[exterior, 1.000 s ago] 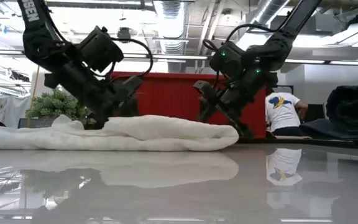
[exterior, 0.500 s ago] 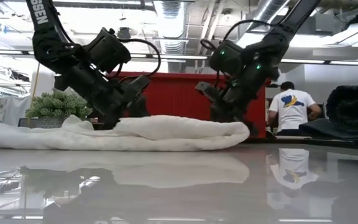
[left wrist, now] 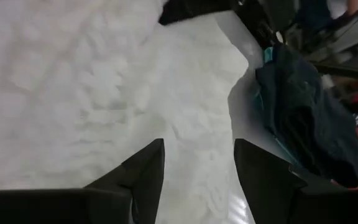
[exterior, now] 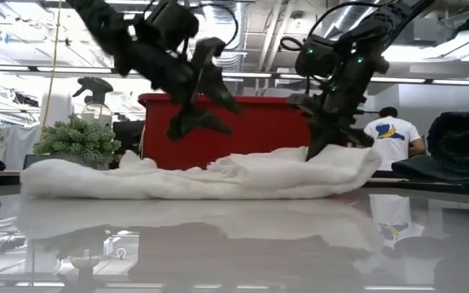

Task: Fold Laundry from Bin
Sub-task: Fold the white t-shirt

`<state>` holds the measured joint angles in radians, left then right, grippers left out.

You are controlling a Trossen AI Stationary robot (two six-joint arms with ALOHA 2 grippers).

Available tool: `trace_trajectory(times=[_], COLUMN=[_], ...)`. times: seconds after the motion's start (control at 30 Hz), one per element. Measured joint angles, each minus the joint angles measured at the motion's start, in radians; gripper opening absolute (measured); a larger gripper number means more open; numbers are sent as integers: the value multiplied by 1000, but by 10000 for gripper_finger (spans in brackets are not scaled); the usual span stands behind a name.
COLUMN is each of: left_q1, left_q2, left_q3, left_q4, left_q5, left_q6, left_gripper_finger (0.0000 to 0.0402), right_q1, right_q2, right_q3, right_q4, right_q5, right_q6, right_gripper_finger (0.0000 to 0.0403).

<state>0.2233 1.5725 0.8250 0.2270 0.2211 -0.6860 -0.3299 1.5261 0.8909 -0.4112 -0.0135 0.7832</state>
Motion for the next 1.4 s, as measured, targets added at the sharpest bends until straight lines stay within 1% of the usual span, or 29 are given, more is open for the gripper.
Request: trace_trajectory(times=[0.07, 0.2, 0.33, 0.43, 0.53, 0.67, 0.73, 0.8, 0.93, 1.03, 1.1, 1.23, 1.33, 1.4], left_q1=[13, 33, 36, 31, 22, 0, -18, -35, -49, -48, -54, -82, -103, -108], left_q2=[-48, -162, -288, -382, -459, -513, -515, -504, -460, -410, -380, -309, -238, -185], left_q3=[42, 111, 129, 129, 129, 121, 78, 10, -147, -228, -264, -293, -293, -293], left_q4=[-103, -255, -368, -453, -524, -600, -604, -568, -394, -343, -358, -278, -232, -164], left_q5=[0, 0, -13, -60, -131, -180, -180, -181, -178, -177, -172, -175, -207, -228], left_q6=[48, 119, 153, 157, 178, 211, 227, 226, 227, 207, 207, 231, 238, 238], left_gripper_finger=[183, 183, 183, 183, 183, 183, 183, 183, 182, 170, 153, 107, 67, 40], right_q1=[-10, -44, -61, -56, -37, -18, -14, -16, -27, -31, -36, -54, -59, -59], right_q2=[-21, -73, -149, -201, -237, -246, -240, -229, -210, -209, -211, -215, -217, -217], right_q3=[0, 0, 0, 0, 0, 1, 1, 2, 2, 1, 2, 2, 2, 2], right_q4=[-37, -93, -76, -38, 28, 92, 83, 61, 31, 22, 23, 16, 15, 10], right_q5=[0, -1, -11, -29, -39, -35, -13, 8, 21, 24, 23, 23, 24, 25], right_q6=[-6, 7, 63, 112, 160, 208, 223, 238, 240, 240, 233, 216, 212, 203], right_gripper_finger=[45, 45, 45, 45, 45, 45, 45, 45, 45, 45, 45, 45, 45, 45])
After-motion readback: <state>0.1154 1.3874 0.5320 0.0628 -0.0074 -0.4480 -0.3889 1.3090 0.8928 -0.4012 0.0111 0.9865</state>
